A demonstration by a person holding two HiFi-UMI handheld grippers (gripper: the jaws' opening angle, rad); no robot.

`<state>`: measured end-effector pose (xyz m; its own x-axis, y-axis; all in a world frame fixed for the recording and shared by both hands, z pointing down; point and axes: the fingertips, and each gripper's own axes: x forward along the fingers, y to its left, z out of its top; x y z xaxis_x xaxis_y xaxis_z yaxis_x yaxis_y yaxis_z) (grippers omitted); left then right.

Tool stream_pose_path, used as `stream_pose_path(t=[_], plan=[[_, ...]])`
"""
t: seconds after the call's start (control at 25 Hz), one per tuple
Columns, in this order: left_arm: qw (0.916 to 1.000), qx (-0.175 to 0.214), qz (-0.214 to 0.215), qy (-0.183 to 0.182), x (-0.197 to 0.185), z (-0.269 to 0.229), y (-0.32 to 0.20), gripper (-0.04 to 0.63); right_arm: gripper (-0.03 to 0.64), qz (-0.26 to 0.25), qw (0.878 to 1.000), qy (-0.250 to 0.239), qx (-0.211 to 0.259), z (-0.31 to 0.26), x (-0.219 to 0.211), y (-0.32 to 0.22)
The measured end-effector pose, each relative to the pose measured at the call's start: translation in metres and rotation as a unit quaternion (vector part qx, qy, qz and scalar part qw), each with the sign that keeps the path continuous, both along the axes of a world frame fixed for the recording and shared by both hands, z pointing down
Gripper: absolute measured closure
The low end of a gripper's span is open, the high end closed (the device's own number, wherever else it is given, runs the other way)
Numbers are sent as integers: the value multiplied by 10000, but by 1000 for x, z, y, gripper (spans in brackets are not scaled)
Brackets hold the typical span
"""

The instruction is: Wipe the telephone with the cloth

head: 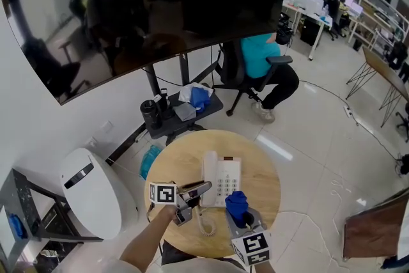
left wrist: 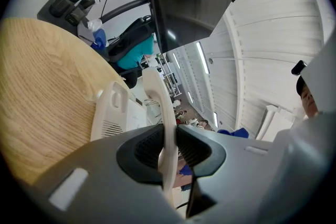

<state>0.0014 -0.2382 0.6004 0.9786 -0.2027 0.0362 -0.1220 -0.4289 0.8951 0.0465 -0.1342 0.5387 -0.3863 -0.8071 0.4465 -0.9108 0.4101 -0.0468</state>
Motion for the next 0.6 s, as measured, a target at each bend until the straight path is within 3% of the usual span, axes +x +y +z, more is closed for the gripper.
stream_pose_path(t=[0.6], plan=[[9939, 1019, 62, 419, 29, -105, 43, 518, 531, -189, 9979, -117, 601, -47, 5, 16]])
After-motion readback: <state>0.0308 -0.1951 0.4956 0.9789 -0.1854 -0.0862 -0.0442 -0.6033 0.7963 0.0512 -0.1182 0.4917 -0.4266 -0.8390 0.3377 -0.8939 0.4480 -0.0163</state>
